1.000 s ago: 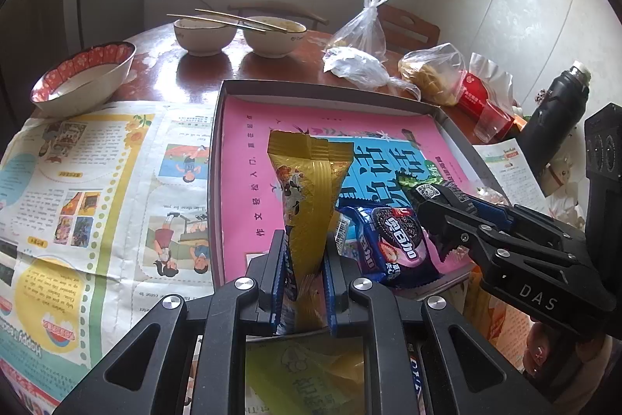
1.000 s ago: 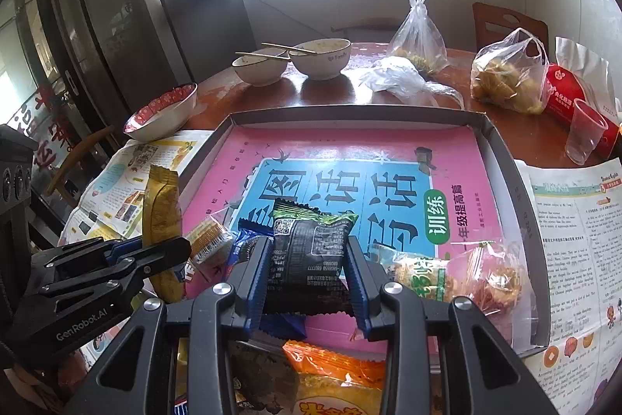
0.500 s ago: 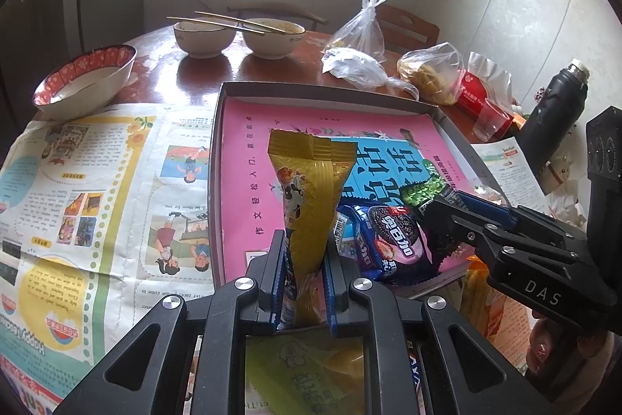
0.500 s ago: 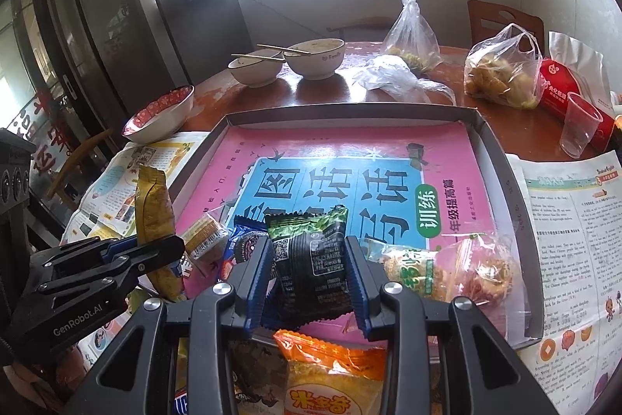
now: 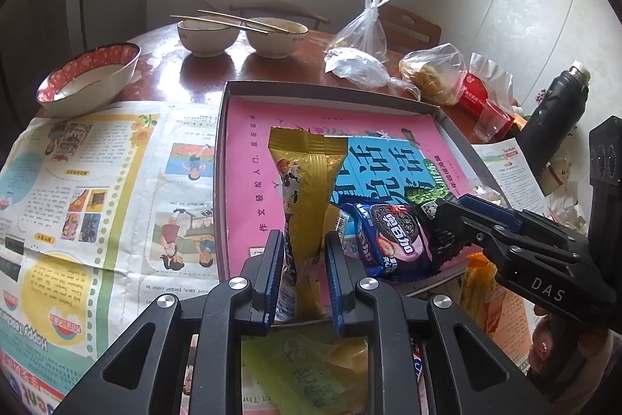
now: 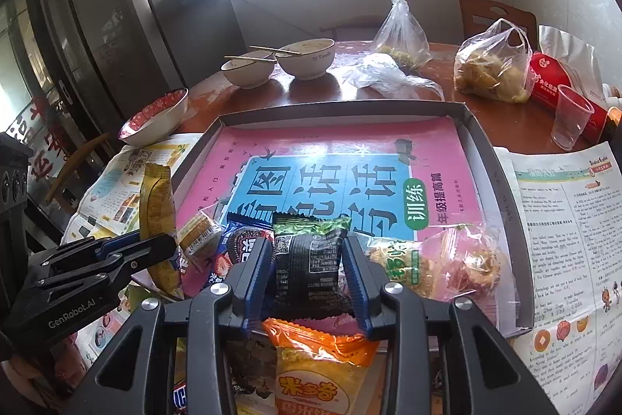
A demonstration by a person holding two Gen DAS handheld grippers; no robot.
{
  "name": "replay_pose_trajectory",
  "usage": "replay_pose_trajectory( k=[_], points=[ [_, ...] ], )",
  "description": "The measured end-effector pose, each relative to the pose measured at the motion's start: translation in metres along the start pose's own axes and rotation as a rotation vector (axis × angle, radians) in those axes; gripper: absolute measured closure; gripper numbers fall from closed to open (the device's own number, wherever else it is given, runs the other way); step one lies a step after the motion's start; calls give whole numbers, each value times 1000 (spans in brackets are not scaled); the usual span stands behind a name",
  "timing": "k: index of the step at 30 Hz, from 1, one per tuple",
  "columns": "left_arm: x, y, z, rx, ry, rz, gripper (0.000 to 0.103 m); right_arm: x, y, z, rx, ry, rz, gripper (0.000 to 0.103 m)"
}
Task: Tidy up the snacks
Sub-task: 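Lower gold bar into tray and open left tool while right tool releases green packet, then withdraw both tools from the tray toward the remaining snacks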
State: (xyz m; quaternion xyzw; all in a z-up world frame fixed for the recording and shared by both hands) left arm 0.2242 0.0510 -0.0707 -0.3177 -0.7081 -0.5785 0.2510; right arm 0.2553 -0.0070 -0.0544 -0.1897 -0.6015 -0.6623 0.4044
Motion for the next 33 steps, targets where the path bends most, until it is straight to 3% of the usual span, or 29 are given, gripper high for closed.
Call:
replay_pose_trajectory(
  k=[10, 18, 33],
  points=[
    [7, 3, -2, -3, 2, -17, 71, 8, 2, 2, 3, 8, -21, 60],
    [17, 6, -2, -1, 9, -37, 55, 15, 5, 1, -5, 12, -39, 54],
    [37, 10, -11, -17, -5, -76, 44, 36, 10, -2, -25, 28, -92, 42]
  ],
)
Point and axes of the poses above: each gripper's, at about its wrist camera, not at the fingertips, and x roughly against the way its jaws point, z to its left, y to its top, the point moved 10 cm from there along -x, roughly the way its jaws point, and after that the axes turned 2 degrees about -x, right-handed, at the moved point
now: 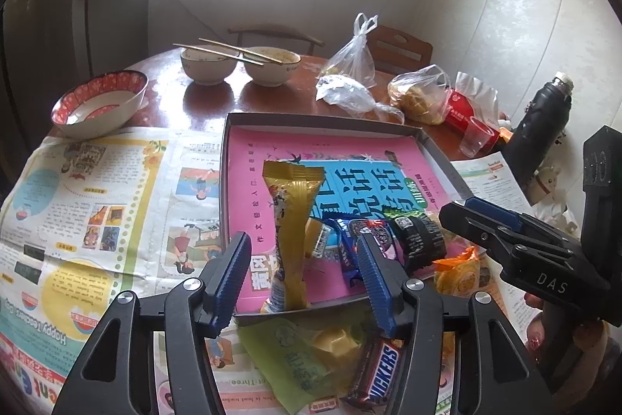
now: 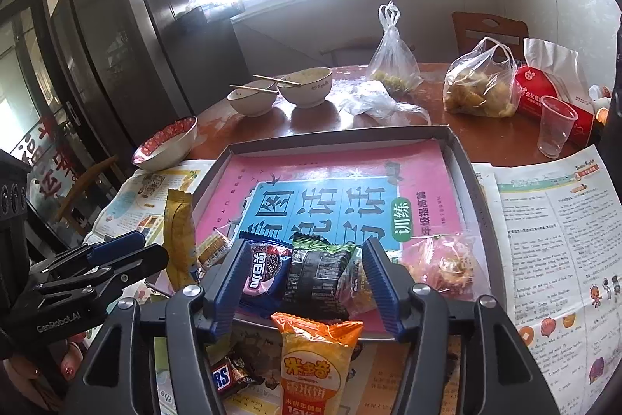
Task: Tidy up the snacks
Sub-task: 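Withdraw both tools from the tray toward the remaining snacks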
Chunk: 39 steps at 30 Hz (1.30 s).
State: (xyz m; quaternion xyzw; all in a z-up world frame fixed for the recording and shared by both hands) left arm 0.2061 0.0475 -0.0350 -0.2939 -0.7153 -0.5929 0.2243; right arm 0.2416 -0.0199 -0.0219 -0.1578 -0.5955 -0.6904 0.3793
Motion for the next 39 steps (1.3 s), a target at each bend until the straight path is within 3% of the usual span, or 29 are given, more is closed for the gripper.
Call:
replay_pose_trajectory(
  k=[5, 16, 39],
  points=[
    [6, 0, -4, -8, -10, -4, 36, 9, 2, -3, -8, 6, -18, 40],
    [22, -1, -7, 4, -28, -19, 30, 34, 9, -17, -36, 2, -65, 36],
    [36, -16, -10, -14, -54, 12, 29, 62, -4, -9, 7, 4, -83, 30]
  ],
)
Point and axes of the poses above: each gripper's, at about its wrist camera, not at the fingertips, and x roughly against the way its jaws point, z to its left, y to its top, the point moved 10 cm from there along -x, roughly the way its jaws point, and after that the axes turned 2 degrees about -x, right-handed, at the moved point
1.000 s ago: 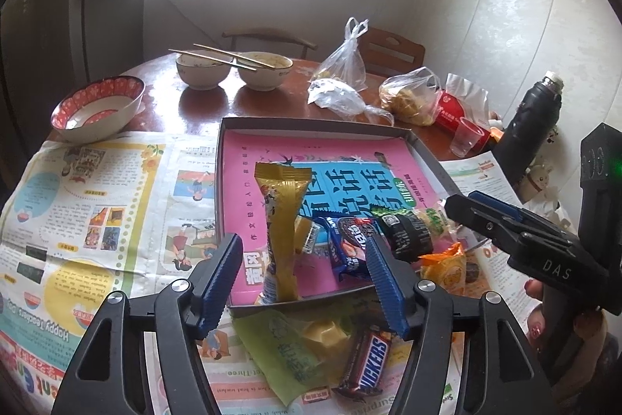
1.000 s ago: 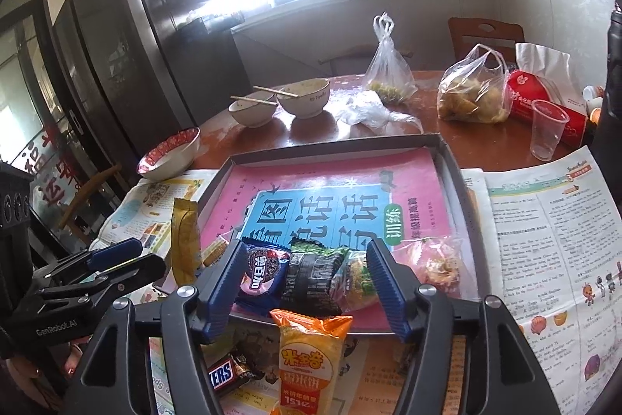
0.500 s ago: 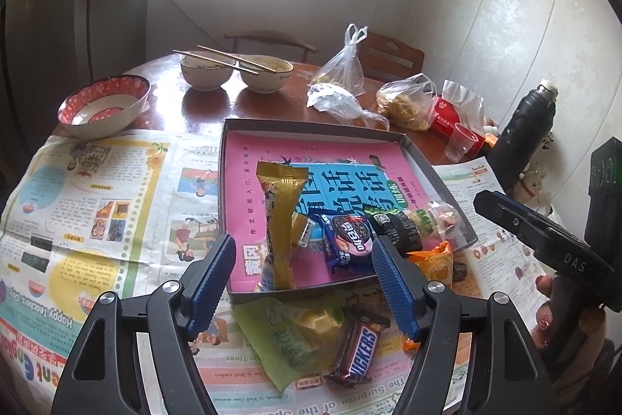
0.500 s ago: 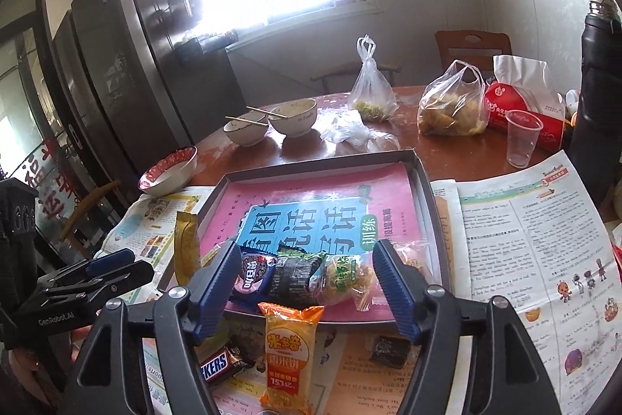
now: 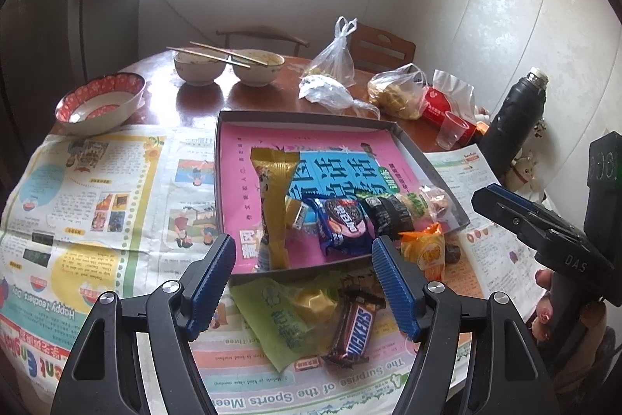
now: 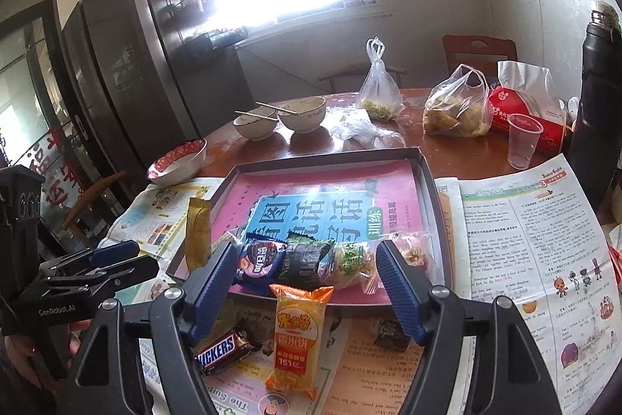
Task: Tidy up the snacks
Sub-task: 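Withdraw both tools from the tray toward the remaining snacks, then move right tool to orange rice-cracker packet while left tool approaches Snickers bar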
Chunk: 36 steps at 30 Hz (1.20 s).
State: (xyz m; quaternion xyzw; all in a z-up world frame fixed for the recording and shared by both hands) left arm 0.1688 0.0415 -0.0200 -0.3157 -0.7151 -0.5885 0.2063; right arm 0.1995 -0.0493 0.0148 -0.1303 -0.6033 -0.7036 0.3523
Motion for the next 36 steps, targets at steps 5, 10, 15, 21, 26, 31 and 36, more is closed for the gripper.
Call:
replay_pose_trajectory(
  k=[5, 10, 15, 21, 26, 31, 36],
  points=[
    [-1, -5, 2, 6, -1, 15, 29, 2, -5, 1, 8, 1, 5, 30],
    [-4, -14, 4, 17, -9, 40, 29, 4, -10, 4, 14, -1, 10, 29],
    [-3, -20, 6, 29, -21, 53, 29, 5, -16, 7, 21, 3, 17, 29],
    [-5, -28, 6, 35, -31, 78, 29, 4, -21, 11, 31, 4, 24, 25],
    [-8, -36, 7, 36, -29, 100, 29, 2, -25, 15, 40, 9, 31, 22],
    [-9, -41, 11, 37, -20, 109, 29, 1, -31, 17, 43, 13, 39, 19],
    [-11, -45, 13, 37, -16, 120, 29, 0, -35, 21, 57, 19, 48, 18]
  ],
)
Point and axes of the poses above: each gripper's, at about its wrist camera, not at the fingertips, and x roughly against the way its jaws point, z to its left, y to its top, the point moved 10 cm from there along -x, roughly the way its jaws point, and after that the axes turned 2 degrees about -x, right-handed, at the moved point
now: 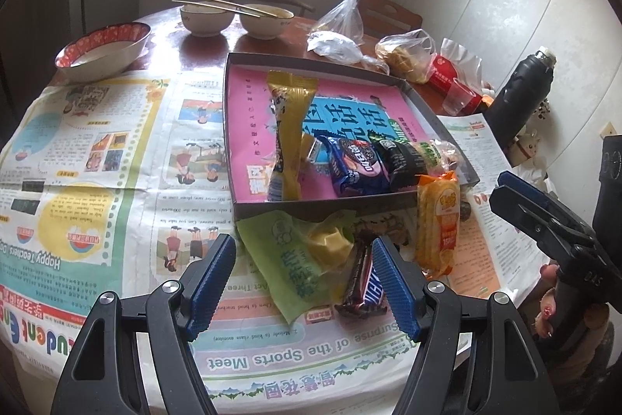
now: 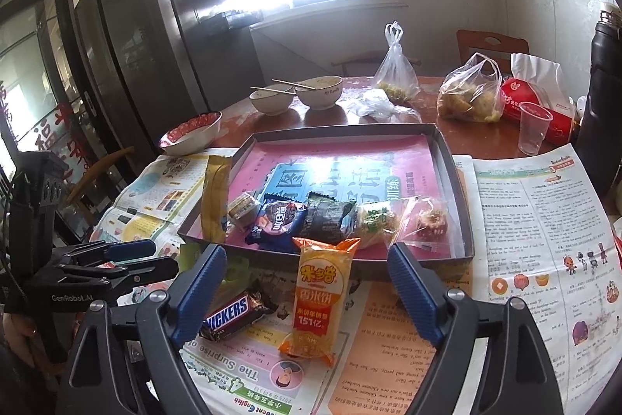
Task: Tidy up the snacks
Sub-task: 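Move right tool to orange rice-cracker packet while left tool approaches Snickers bar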
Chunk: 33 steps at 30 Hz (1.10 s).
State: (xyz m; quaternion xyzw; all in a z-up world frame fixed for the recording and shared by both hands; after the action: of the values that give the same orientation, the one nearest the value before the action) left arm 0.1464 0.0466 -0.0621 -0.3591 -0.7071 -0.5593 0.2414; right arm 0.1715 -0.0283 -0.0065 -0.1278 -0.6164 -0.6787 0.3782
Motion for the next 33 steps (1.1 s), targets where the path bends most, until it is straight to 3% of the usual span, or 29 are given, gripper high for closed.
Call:
replay_pose_trajectory(
  k=[8, 20, 33],
  points=[
    [-9, -9, -1, 20, -48, 42, 29, -1, -5, 0, 5, -1, 9, 18],
    [-27, -19, -3, 40, -65, 90, 29, -7, -20, -2, 18, -15, 41, 18],
    [-48, -19, -14, 52, -31, 113, 29, -31, -44, -10, 19, -38, 113, 18]
  ],
)
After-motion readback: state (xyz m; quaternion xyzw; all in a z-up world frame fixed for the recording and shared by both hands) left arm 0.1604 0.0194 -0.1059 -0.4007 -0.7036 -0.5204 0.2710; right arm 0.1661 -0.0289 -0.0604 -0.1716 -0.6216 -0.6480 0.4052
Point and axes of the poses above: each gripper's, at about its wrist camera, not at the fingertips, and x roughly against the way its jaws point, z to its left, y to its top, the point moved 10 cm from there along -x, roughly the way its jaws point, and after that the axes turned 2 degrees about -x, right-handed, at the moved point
